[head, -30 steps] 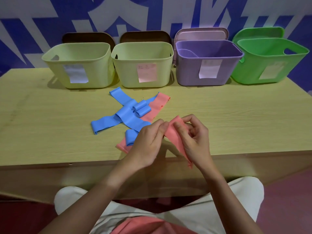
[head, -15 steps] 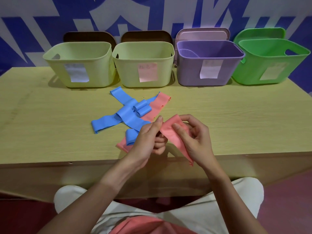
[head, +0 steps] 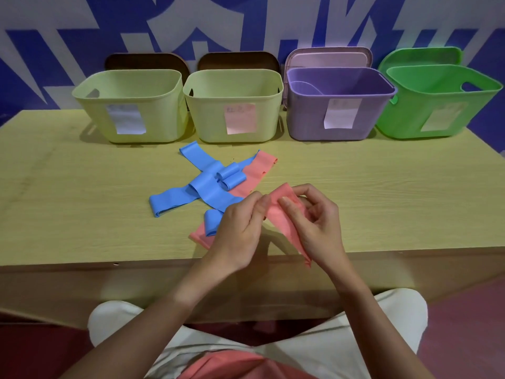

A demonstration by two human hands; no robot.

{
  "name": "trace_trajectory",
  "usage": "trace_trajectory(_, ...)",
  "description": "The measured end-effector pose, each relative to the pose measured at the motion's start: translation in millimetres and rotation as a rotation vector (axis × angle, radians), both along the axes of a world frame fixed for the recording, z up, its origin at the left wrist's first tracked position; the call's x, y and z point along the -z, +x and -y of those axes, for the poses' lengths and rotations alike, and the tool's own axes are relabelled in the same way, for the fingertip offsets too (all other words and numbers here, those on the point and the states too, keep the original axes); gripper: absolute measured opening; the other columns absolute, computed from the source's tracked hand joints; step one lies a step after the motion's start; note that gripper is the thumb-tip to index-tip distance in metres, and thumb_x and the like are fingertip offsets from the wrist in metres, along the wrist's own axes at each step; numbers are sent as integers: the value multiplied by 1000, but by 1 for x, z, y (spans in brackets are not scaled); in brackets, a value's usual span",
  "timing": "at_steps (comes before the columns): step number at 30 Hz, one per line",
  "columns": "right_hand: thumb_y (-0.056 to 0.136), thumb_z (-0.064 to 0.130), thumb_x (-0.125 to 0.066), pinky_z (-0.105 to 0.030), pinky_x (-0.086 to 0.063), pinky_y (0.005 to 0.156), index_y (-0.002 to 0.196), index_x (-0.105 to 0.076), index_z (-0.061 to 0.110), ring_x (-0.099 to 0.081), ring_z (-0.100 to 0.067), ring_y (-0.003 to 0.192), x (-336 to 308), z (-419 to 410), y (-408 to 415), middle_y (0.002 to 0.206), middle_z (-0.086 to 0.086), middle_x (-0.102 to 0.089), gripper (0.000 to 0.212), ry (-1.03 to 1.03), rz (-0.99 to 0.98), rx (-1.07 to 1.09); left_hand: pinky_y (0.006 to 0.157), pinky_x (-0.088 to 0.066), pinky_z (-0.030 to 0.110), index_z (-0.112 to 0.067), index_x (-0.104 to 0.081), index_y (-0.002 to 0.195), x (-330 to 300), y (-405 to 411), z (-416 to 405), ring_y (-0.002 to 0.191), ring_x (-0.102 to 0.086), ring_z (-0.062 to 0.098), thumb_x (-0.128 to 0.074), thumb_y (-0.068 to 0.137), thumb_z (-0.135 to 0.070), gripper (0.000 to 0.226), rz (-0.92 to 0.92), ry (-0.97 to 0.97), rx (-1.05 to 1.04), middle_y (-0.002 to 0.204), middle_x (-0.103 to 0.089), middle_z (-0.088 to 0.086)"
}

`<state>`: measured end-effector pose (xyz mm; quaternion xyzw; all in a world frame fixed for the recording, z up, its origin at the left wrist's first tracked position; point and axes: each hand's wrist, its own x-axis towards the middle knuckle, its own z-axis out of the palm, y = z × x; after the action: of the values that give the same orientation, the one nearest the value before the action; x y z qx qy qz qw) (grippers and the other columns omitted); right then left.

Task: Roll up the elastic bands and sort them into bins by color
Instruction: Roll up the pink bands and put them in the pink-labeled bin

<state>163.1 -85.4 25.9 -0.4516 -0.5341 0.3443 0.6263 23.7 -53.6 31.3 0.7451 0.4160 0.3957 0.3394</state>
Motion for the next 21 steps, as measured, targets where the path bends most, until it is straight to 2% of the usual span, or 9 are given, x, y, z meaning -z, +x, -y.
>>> trace_trajectory(2, 90, 10, -61, -12, -39, 53, 95, -62, 10, -55, 2, 59, -3, 1, -1, 71, 11, -66, 5, 1, 5, -33, 47, -25, 25, -13, -35, 67, 0, 2, 0, 46, -27, 6, -35, 100, -43, 44, 126, -143, 18, 50, -30, -12)
trace_trajectory(5, 89, 16, -60, -11, -35, 49, 108, -58, 10, -50, 2, 52, -6, 2, -1, 62, 10, -63, 20, 10, 26, -55, 38, -19, 16, -16, -28, 67, -9, 6, 3, 38, -18, 2, -34, 100, -33, 38, 393, -474, 64, 46, -22, -14)
trace_trajectory(8, 93, 15, -59, -13, -30, 48, 120, -58, 10, -40, 1, 49, -5, 1, 3, 57, 9, -54, 27, 23, 96, -56, 38, -14, 15, -17, -26, 67, -15, 5, 2, 38, -13, 4, -39, 96, -39, 38, 519, -649, 122, 49, -16, -10)
trace_trajectory(11, 93, 10, -59, -14, -31, 49, 114, -61, 4, -42, 0, 52, -7, 0, 6, 66, 7, -59, 21, 31, 90, -66, 39, -10, 15, -17, -30, 62, -18, 1, -1, 38, -12, 4, -41, 93, -45, 43, 584, -828, 221, 49, -14, -7)
trace_trajectory(13, 91, 3, -59, -9, -32, 50, 103, -61, -1, -47, 4, 52, -8, 0, 7, 67, 14, -62, 13, 46, 86, -46, 40, -9, 18, -18, -33, 58, -20, -1, -2, 39, -12, 5, -38, 95, -45, 47, 577, -939, 281, 49, -15, -8)
trace_trajectory(15, 90, 0, -59, -5, -31, 50, 96, -60, 1, -49, 6, 50, -8, 1, 7, 63, 20, -60, 6, 53, 97, -28, 41, -8, 20, -17, -32, 57, -20, -1, -2, 41, -11, 6, -39, 94, -48, 48, 534, -952, 293, 50, -14, -6)
trace_trajectory(21, 89, 15, -62, -13, -37, 50, 91, -61, 14, -54, 1, 56, 1, 2, 6, 69, 10, -65, 2, 3, 58, 23, 39, -17, 16, -13, -37, 70, -15, 4, 1, 39, -20, 3, -35, 96, -47, 43, 303, -566, 162, 47, -28, -15)
